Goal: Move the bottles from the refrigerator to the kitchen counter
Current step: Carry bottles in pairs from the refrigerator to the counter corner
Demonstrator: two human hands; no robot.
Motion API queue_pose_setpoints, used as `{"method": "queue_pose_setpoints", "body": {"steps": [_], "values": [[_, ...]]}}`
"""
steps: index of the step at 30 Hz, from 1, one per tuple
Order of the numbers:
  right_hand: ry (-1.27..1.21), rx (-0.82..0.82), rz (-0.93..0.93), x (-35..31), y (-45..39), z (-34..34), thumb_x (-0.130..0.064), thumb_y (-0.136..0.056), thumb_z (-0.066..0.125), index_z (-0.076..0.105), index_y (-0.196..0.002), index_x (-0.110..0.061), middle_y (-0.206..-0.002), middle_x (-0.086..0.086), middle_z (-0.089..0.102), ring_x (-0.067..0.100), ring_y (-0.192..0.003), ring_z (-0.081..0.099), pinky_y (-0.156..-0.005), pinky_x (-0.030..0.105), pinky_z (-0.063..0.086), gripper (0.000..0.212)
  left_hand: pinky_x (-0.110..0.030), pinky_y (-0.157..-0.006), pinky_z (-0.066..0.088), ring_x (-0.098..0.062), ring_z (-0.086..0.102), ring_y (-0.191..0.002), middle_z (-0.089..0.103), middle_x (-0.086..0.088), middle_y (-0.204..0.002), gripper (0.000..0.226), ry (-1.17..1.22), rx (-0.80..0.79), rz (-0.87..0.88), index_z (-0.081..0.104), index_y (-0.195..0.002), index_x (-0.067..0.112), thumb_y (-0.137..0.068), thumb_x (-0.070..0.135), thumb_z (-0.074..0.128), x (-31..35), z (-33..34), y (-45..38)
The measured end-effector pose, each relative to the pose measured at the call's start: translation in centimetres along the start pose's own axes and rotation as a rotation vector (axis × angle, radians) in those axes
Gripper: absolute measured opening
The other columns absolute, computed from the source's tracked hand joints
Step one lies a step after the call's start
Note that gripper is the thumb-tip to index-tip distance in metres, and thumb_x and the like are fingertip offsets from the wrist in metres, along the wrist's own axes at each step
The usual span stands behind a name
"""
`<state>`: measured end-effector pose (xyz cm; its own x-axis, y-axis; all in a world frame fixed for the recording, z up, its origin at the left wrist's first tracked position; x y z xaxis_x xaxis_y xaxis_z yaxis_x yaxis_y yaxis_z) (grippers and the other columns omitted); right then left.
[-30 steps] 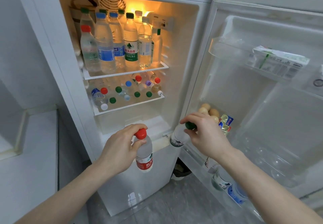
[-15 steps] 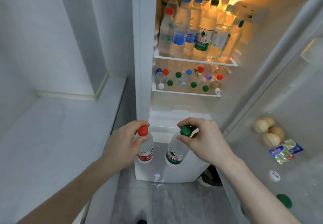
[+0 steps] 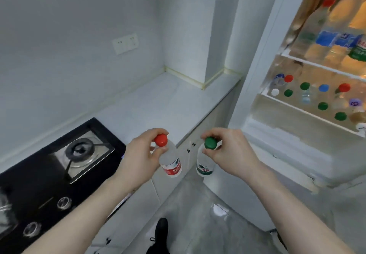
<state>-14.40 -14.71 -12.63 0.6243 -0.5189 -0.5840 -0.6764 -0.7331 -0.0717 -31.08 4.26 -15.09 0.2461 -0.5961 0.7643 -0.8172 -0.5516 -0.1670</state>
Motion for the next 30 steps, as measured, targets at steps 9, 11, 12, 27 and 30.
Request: {"method": "queue_pose_setpoints", "body": {"steps": [9,11,12,27,30], "values": [[-0.124,-0.26,-0.312,-11.5,2.0,8.1,-0.028,-0.077,0.08,0.075,-0.099,-0.041,-0.091,-0.027,0.073,0.002,-0.089,0.068,-0.083,0.03,0.058,0.026,-0.026,-0.095,0.055,0.002,0.063,-0.105,0.064,0.029,-0.109,0.036,-0.12,0.291,-0.284,0.063,-0.119,0.04,-0.092,0.019,0.073,-3.6,-9.9,15.3],[-0.139,-0.302,-0.378,-14.4,2.9,9.9,-0.025,-0.078,0.08,0.076,-0.098,-0.041,-0.089,-0.031,0.07,0.001,-0.089,0.067,-0.083,0.029,0.058,0.027,-0.028,-0.097,0.055,0.0,0.063,-0.106,0.065,0.027,-0.111,0.036,-0.121,0.358,-0.345,0.063,-0.119,0.04,-0.092,0.018,0.074,-4.0,-11.8,18.8],[-0.143,-0.326,-0.408,-15.9,3.5,11.0,-0.024,-0.078,0.08,0.076,-0.098,-0.042,-0.089,-0.031,0.069,0.001,-0.088,0.067,-0.082,0.027,0.058,0.027,-0.028,-0.097,0.055,-0.001,0.063,-0.107,0.065,0.026,-0.112,0.037,-0.133,0.39,-0.375,0.063,-0.119,0.04,-0.092,0.018,0.074,-4.3,-12.8,20.6],[-0.151,-0.594,-0.809,-33.4,19.5,21.3,-0.027,-0.081,0.082,0.075,-0.104,-0.041,-0.096,-0.025,0.07,0.002,-0.095,0.065,-0.087,0.028,0.055,0.028,-0.033,-0.091,0.059,-0.002,0.063,-0.107,0.066,0.025,-0.109,0.035,-0.232,0.747,-0.673,0.063,-0.117,0.039,-0.091,0.019,0.075,-4.8,-21.8,48.7],[-0.171,-0.646,-0.883,-36.4,23.3,22.7,-0.03,-0.082,0.084,0.075,-0.105,-0.042,-0.098,-0.025,0.07,0.001,-0.096,0.063,-0.085,0.025,0.054,0.028,-0.025,-0.091,0.055,-0.004,0.065,-0.103,0.067,0.025,-0.108,0.034,-0.248,0.795,-0.752,0.062,-0.113,0.042,-0.09,0.02,0.076,-4.2,-22.5,53.7]]}}
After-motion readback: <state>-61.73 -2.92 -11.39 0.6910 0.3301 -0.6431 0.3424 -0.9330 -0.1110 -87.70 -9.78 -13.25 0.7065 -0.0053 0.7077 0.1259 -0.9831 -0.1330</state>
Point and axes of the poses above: each hand's wrist, its own y-axis away from the middle knuckle, its own z-axis out of the palm, x = y × z, the point moved 2 cm from there along -y, towards the middle knuckle
